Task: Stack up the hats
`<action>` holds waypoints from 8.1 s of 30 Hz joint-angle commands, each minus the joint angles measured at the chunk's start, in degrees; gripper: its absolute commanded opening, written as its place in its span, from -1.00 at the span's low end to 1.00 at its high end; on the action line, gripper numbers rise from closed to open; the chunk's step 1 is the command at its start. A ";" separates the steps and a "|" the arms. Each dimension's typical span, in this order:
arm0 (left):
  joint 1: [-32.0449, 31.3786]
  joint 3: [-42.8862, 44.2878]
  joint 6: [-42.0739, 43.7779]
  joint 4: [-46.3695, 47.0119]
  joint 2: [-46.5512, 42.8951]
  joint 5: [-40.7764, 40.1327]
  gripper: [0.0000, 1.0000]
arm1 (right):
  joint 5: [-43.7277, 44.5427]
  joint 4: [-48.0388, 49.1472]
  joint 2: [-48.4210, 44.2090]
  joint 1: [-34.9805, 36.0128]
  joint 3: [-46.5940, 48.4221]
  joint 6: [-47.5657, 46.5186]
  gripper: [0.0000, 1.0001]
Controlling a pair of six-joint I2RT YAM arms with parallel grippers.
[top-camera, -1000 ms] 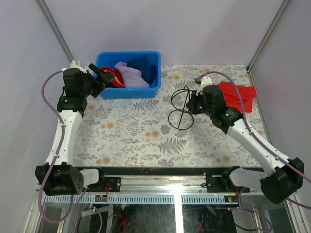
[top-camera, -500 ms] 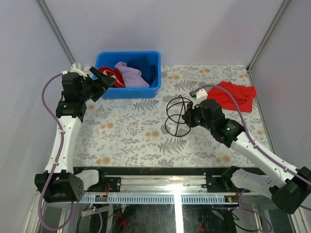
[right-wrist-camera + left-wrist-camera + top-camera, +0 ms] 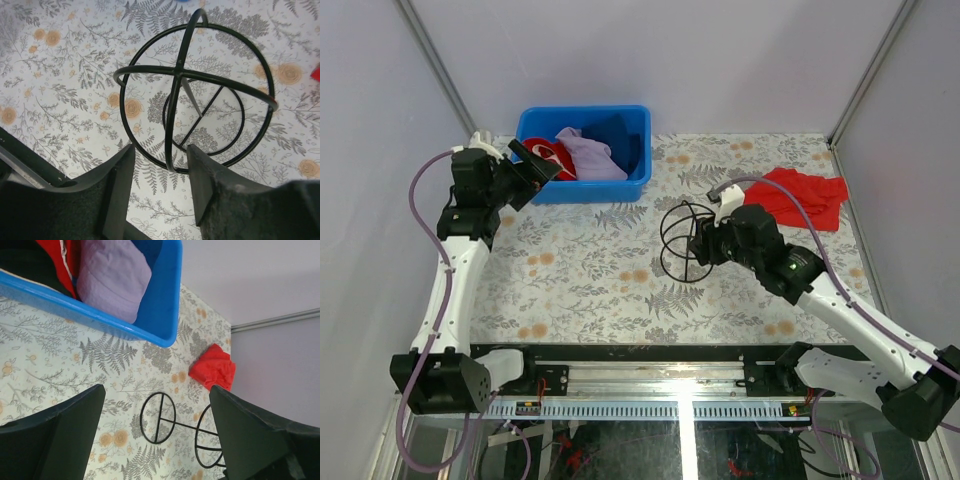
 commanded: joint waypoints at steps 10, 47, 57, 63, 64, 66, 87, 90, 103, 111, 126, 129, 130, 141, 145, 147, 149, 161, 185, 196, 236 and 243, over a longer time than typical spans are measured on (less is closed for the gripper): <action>-4.87 21.58 2.17 -7.38 24.72 -4.95 0.44 | 10.51 -6.35 -6.80 0.62 6.26 -4.64 0.23; -3.40 57.76 -11.98 -11.18 62.55 -7.04 0.42 | 19.54 -18.07 -11.65 0.62 10.73 -4.66 0.30; -2.91 54.62 -16.33 -3.88 59.76 -5.64 0.50 | 19.25 -18.50 -11.00 0.62 10.81 -5.01 0.29; -2.52 58.16 -16.01 -5.88 64.76 -2.71 0.51 | 18.68 -17.79 -10.33 0.62 10.84 -5.21 0.29; -2.60 58.18 -15.91 -5.98 65.35 -2.17 0.51 | 18.68 -17.78 -10.11 0.60 11.01 -5.36 0.29; -2.57 57.75 -15.53 -5.95 65.97 -1.72 0.51 | 18.69 -17.86 -9.82 0.62 11.40 -5.63 0.29; -2.08 53.45 -11.99 -2.58 54.76 10.93 -1.00 | 19.01 -16.18 -11.48 0.61 13.19 -5.64 0.30; -2.26 52.91 -14.07 -0.11 49.57 16.82 -1.00 | 18.16 -15.53 -11.86 0.62 15.84 -5.98 0.31; -7.63 41.86 -44.53 37.35 33.37 37.73 -1.00 | 4.72 -6.51 -3.42 0.52 28.28 6.64 0.49; -9.65 39.13 -59.99 60.31 31.33 40.34 -1.00 | -17.46 6.25 -4.27 -9.77 22.85 27.38 0.58; -15.66 44.34 -68.96 68.38 33.59 39.01 -1.00 | -46.08 75.05 3.56 -34.86 -7.70 86.03 0.53; -17.61 43.84 -68.96 69.17 33.98 38.38 -1.00 | -46.36 76.08 5.75 -34.46 -5.66 86.46 0.53; -18.19 43.75 -68.76 69.30 34.24 38.20 -1.00 | -46.29 75.93 6.46 -34.00 -4.88 86.41 0.53; -20.91 44.35 -70.25 71.89 37.07 36.30 -1.00 | -43.79 73.59 11.59 -27.93 -0.11 81.49 0.53; -21.11 44.02 -70.60 72.38 37.28 36.16 -1.00 | -42.96 74.23 13.54 -27.06 1.65 81.01 0.53; -21.26 43.39 -70.99 73.21 37.23 35.98 -1.00 | -42.50 74.41 14.75 -26.49 2.89 80.76 0.53; -21.21 42.73 -71.54 74.16 37.09 36.00 -1.00 | -42.16 74.53 16.00 -25.97 4.05 80.42 0.53; -19.12 29.85 -62.67 69.29 31.06 40.07 -1.00 | -41.62 71.69 13.35 -25.69 1.82 80.59 -0.90; -22.57 2.96 -21.17 41.94 20.92 40.68 -1.00 | -47.43 43.08 -6.27 -32.26 -18.88 63.08 -1.00; -23.43 -2.46 -12.08 36.78 21.11 38.38 -1.00 | -47.72 34.40 -12.85 -35.92 -27.51 58.33 -1.00; -19.55 -2.87 -5.06 27.71 24.60 36.56 0.36 | -25.45 -11.81 -3.32 -42.99 -3.78 22.21 0.26; -17.86 -5.35 -4.98 26.69 24.62 35.71 0.41 | -30.08 -6.89 4.82 -45.52 -1.02 17.58 0.25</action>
